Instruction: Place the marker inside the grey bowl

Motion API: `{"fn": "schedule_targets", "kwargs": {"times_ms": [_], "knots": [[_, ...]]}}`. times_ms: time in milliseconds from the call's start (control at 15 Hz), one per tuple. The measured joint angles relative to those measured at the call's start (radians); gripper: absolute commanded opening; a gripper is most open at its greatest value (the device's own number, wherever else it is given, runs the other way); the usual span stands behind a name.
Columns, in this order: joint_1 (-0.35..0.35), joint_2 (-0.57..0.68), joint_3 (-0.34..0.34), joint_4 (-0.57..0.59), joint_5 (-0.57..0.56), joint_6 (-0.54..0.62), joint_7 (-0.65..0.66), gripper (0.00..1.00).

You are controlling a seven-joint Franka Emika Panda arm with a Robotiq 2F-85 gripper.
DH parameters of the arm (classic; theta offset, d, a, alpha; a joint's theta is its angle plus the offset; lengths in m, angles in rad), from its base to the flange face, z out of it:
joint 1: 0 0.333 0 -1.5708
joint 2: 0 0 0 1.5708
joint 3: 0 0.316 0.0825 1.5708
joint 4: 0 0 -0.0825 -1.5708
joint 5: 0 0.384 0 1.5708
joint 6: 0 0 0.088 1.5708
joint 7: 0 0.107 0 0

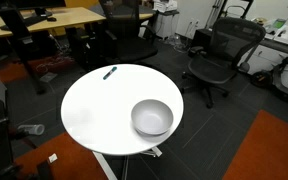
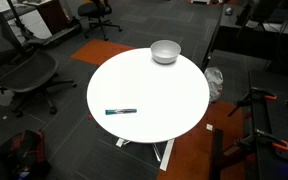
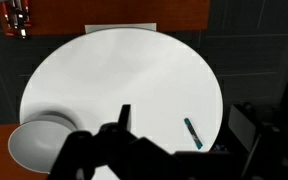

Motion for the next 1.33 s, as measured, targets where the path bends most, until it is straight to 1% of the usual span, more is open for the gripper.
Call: {"fn": "schedule_targets", "kwargs": {"times_ms": [667, 933, 1067, 1333], "knots": [[0.000, 0.001, 0.000, 0.000, -0.001, 0.000, 0.000, 1.00], [0.002, 0.029, 0.013, 0.010, -0.024, 0.016, -0.015, 1.00], [0.003, 0.087, 0.010, 0.046, -0.026, 0.053, -0.074, 1.00], [0.005, 0.280, 0.000, 0.180, -0.026, 0.144, -0.219, 1.00]]}}
